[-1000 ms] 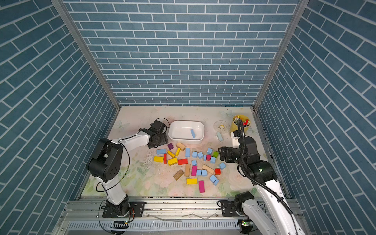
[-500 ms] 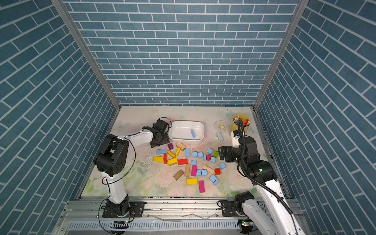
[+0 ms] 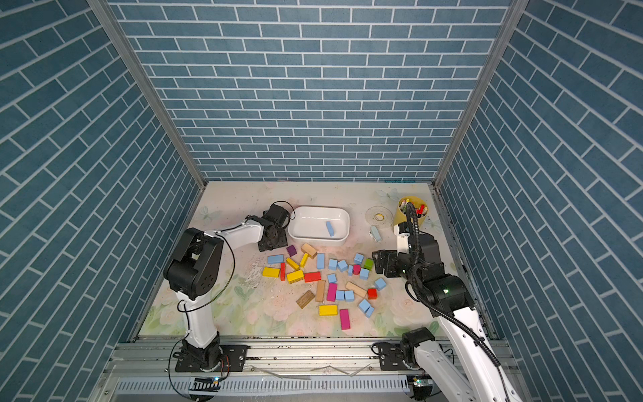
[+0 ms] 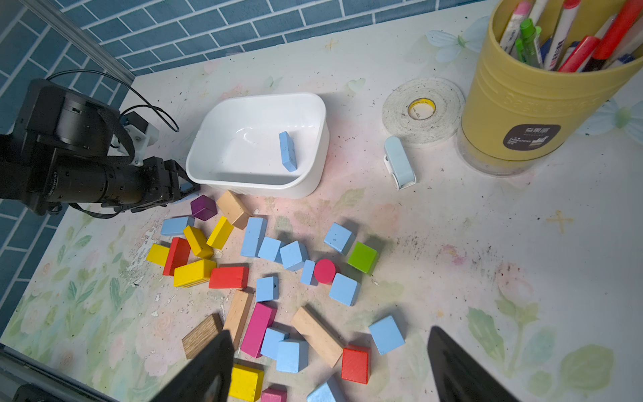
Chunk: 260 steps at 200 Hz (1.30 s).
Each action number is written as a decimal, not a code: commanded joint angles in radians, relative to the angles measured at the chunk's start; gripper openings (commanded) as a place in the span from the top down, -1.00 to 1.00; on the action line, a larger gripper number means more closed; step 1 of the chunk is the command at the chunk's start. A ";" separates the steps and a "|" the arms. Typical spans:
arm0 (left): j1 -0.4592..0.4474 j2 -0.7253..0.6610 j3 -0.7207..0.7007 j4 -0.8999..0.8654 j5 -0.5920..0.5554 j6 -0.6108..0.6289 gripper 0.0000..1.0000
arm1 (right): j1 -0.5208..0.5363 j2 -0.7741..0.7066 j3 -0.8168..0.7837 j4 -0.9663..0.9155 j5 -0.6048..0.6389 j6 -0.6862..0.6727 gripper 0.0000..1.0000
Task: Pick out the blue building blocks
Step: Pick up the building block from the center of the board, then place the building block in the storage box.
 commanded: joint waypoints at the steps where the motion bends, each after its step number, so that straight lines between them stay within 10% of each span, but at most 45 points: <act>1: -0.002 -0.024 -0.034 -0.039 -0.034 0.025 0.05 | 0.002 -0.006 -0.012 0.016 -0.015 0.004 -0.74; 42: -0.003 -0.134 -0.048 -0.047 -0.033 0.043 0.39 | 0.001 -0.001 -0.016 0.025 -0.018 0.006 -0.73; 110: -0.024 -0.311 0.113 -0.129 -0.001 0.141 0.42 | 0.001 -0.004 -0.006 0.052 0.030 0.027 -0.74; 260: -0.226 0.352 0.916 -0.309 0.112 0.228 0.26 | 0.001 -0.054 0.049 -0.047 0.132 0.065 -0.73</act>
